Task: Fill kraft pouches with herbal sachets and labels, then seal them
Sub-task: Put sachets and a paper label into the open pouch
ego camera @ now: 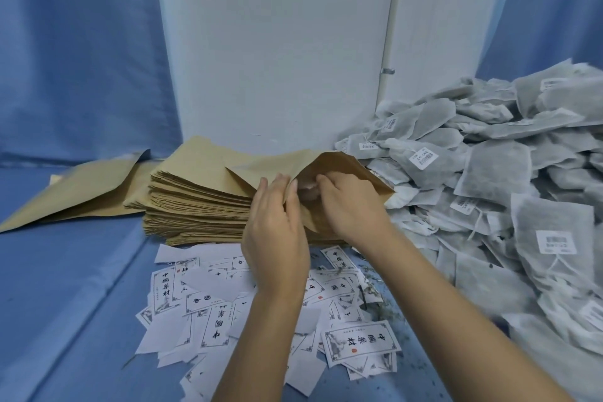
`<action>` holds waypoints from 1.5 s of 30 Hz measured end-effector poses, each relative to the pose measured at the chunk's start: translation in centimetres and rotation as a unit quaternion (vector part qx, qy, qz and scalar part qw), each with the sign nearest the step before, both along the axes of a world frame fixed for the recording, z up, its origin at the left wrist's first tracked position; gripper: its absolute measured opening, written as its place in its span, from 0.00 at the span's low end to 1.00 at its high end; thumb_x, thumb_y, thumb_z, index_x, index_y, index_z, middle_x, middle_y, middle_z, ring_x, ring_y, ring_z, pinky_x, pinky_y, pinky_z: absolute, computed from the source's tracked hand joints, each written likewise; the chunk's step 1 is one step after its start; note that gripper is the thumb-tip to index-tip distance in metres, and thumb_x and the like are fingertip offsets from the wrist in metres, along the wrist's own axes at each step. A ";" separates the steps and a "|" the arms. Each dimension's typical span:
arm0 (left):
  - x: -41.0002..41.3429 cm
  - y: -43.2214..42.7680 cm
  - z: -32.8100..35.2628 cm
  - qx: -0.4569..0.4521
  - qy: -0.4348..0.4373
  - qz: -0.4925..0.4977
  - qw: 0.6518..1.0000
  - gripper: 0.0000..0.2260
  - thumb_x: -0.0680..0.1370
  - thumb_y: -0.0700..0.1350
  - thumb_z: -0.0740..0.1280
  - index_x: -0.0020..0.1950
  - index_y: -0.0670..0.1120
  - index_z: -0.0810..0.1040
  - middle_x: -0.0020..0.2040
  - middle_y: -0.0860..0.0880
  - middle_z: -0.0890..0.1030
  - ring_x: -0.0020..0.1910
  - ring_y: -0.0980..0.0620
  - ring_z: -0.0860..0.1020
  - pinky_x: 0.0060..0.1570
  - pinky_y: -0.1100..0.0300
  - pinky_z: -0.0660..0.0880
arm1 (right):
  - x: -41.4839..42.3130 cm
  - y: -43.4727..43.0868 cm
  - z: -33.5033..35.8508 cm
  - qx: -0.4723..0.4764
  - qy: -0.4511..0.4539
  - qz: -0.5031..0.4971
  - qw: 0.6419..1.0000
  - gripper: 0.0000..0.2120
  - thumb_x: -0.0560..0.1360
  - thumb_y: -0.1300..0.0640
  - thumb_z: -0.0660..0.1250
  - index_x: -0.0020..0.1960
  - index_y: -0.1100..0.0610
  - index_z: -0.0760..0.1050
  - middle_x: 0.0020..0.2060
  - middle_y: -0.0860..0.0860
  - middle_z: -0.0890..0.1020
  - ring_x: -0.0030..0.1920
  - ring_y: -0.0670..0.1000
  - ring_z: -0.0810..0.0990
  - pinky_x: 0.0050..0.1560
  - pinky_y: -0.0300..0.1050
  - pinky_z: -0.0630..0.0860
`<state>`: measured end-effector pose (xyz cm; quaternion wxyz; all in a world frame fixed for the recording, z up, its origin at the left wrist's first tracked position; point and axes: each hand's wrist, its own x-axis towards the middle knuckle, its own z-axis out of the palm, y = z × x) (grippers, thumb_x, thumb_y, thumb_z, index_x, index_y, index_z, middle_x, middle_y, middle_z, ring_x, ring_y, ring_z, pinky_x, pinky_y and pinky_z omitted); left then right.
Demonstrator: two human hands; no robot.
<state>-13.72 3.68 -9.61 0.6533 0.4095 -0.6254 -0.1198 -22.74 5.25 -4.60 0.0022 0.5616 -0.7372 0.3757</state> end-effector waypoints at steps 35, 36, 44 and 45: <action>0.4 0.1 0.9 0.081 -0.034 0.023 0.996 0.18 0.82 0.55 0.52 0.57 0.51 0.78 0.44 0.58 0.75 0.41 0.58 0.70 0.30 0.69 0.59 | -7.5 2.9 -11.2 0.074 0.162 -0.197 0.964 0.27 0.74 0.65 0.60 0.72 0.57 0.63 0.74 0.54 0.62 0.73 0.56 0.57 0.68 0.47 0.60; 0.4 0.1 0.9 0.080 -0.036 0.023 0.996 0.18 0.82 0.55 0.52 0.57 0.51 0.78 0.44 0.58 0.76 0.41 0.58 0.70 0.30 0.69 0.59 | -7.7 2.9 -11.2 0.067 0.156 -0.193 0.966 0.27 0.74 0.65 0.59 0.73 0.57 0.62 0.74 0.54 0.61 0.74 0.55 0.57 0.69 0.46 0.59; 0.2 0.0 0.8 0.076 -0.041 0.019 0.996 0.18 0.82 0.56 0.51 0.58 0.51 0.78 0.48 0.54 0.80 0.42 0.58 0.71 0.32 0.70 0.61 | -8.6 3.0 -11.4 0.001 0.087 -0.133 0.987 0.24 0.77 0.70 0.56 0.71 0.60 0.68 0.74 0.56 0.65 0.75 0.53 0.60 0.72 0.43 0.55; 0.2 0.0 0.8 0.074 -0.043 0.021 0.996 0.19 0.82 0.56 0.51 0.58 0.51 0.79 0.48 0.54 0.80 0.42 0.57 0.72 0.31 0.68 0.61 | -8.7 3.1 -11.2 -0.008 0.078 -0.129 0.988 0.21 0.77 0.69 0.57 0.69 0.62 0.71 0.72 0.56 0.68 0.74 0.53 0.63 0.71 0.43 0.58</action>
